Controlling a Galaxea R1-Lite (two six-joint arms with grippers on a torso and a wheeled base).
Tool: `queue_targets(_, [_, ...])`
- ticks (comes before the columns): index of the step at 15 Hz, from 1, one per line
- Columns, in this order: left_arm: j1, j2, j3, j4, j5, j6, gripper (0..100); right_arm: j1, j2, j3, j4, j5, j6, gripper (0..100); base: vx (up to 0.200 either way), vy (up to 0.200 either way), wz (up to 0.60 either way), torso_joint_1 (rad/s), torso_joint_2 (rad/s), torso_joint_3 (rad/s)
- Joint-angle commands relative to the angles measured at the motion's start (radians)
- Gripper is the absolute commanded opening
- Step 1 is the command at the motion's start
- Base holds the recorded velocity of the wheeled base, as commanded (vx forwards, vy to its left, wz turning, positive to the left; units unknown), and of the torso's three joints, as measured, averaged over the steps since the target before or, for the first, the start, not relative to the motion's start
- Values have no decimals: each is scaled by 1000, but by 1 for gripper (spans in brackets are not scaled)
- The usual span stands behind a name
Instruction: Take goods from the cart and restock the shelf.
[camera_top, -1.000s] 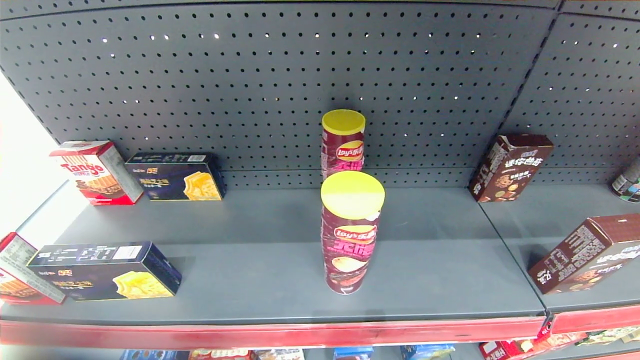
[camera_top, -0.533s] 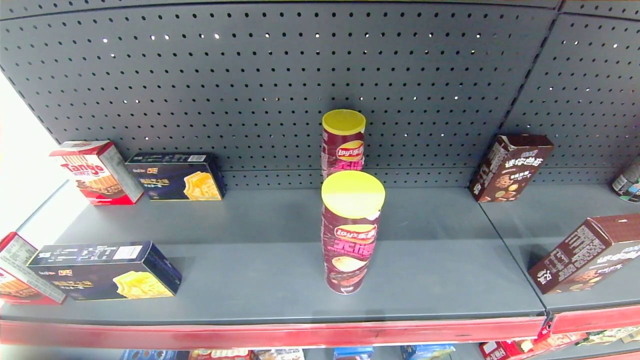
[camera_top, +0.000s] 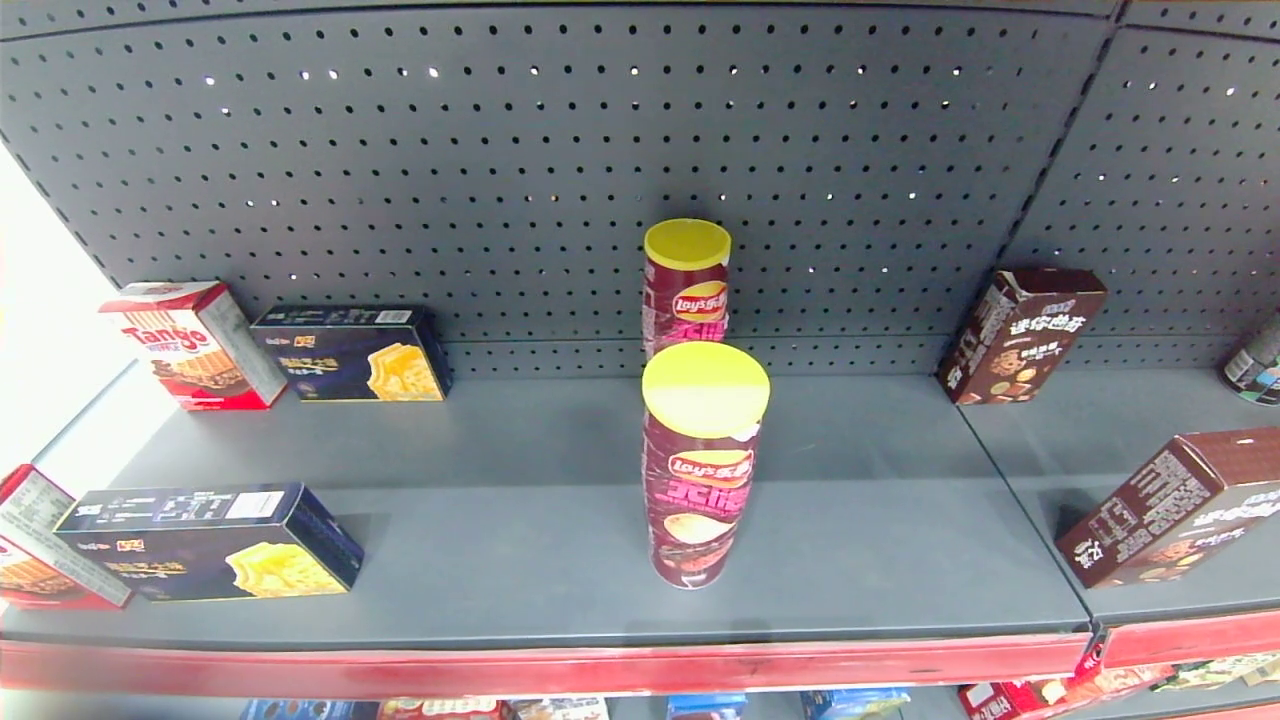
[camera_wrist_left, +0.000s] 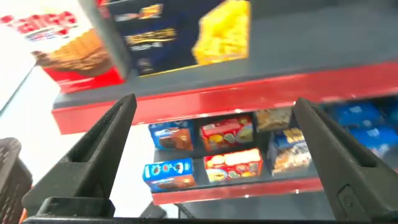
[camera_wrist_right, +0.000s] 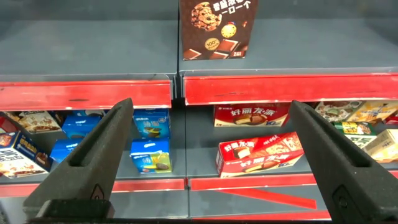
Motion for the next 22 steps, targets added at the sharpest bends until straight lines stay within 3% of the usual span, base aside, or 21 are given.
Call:
queue_targets(1, [0,0,-4,8,-40,-11,100,0,0,0,0,0,0,100,0,0,0,0,0,0])
queue_targets(22, [0,0,-3,11,-22,-74,100,0,0,0,-2,16,22,100,-10,0,0,0,0,0])
